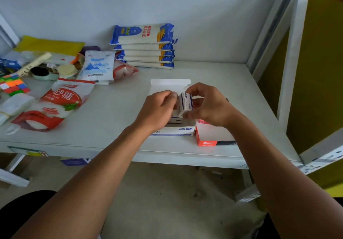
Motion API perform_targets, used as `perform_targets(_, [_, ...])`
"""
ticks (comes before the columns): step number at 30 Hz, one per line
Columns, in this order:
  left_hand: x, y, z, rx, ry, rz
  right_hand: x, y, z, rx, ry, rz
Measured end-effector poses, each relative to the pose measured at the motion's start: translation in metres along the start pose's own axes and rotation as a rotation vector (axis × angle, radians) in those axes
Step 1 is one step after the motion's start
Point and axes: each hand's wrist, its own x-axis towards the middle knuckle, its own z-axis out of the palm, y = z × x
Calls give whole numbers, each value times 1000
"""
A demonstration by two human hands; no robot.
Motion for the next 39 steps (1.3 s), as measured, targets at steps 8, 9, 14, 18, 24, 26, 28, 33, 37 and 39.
perform_targets(8, [0,-5,-14,-159,-160,-155,1,3,30,149,112,-30])
perform_targets(9, [-2,-6,-15,-145,-171,-150,2,4,32,123,117,-28])
perform_targets(14, [-5,-11,-20,-53,-127,-78,4,7,33,54,75,-68])
perform_targets(18, [-8,-10,-27,128,-103,49,8,6,24,131,14,-36])
perform_targets(24, [-9,-18,-27,201,-101,184,11,12,25,-118,19,-93])
perform_targets(26, [-8,-20,-26,226,-112,204,12,12,25,-199,32,-108])
perform_targets(28, [-9,-21,-26,244,-123,189,11,10,25,-294,30,-135])
perform_targets(33, [-9,-33,-34,252,-87,135,10,7,16,-461,-17,-58])
perform_targets(37, [-7,-48,-39,280,159,95,10,8,15,-496,-81,-27])
perform_targets(39, [-7,-51,-39,344,165,87,12,6,16,-516,-115,-33])
